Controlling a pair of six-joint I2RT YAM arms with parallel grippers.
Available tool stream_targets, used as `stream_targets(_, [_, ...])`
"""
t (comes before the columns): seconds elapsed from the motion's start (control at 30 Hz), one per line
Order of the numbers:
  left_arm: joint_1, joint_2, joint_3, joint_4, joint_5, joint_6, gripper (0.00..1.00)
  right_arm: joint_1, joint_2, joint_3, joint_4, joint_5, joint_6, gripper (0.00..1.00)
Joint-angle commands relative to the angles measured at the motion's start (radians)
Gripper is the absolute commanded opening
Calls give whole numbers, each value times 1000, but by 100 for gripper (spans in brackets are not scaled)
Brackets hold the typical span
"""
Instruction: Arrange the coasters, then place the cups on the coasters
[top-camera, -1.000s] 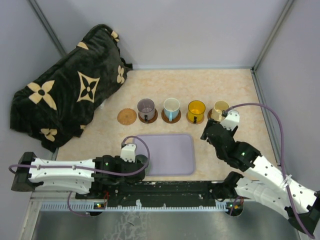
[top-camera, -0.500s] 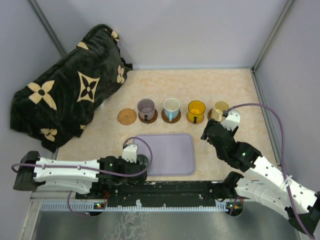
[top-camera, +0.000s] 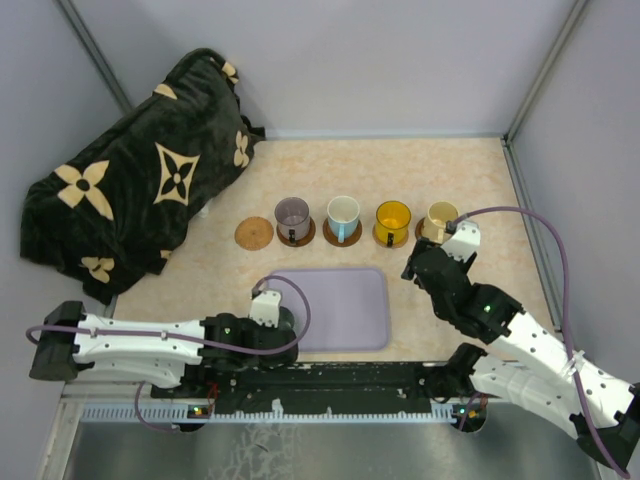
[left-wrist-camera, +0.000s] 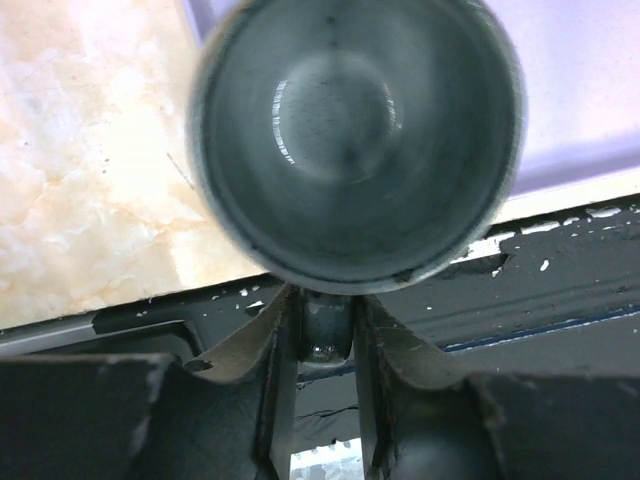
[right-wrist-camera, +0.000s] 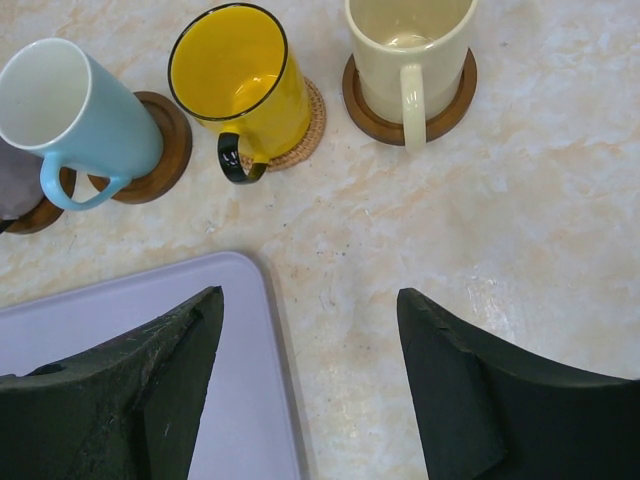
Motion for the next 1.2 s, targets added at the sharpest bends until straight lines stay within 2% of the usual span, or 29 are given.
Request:
stream_targets(0.0, [-4,28,-19,37,15,12,29,-5,-14,11,28,14,17,71])
stream_targets(0.1, [-4,44,-19,50,23,12,22,-5,-20,5,31,6,22,71])
stream_targets(0.2, [-4,53,-3,46,28,15,1,-5,-26,-2,31,0,25,71])
stream_targets(0.23, [-4,55,3,42,25,15,0,-5,-31,-5,32,0,27,71])
stream_targets(0.53, [-4,17,108,2,-100,57,0,-5,-52,-24,29,-3,34,71])
stream_targets(0.8, [6,-1,225,-237,-297,-47,0,-5,-59,-23,22,7,28,70])
stream_targets(1.07, [87,-102,207,-277,-447,-109,0,-5,-53,-36,53,-12,7,68])
stream_targets(1.17, [157,-115,202,-229,-513,-31,0,-5,-46,-43,71,-21,0,68])
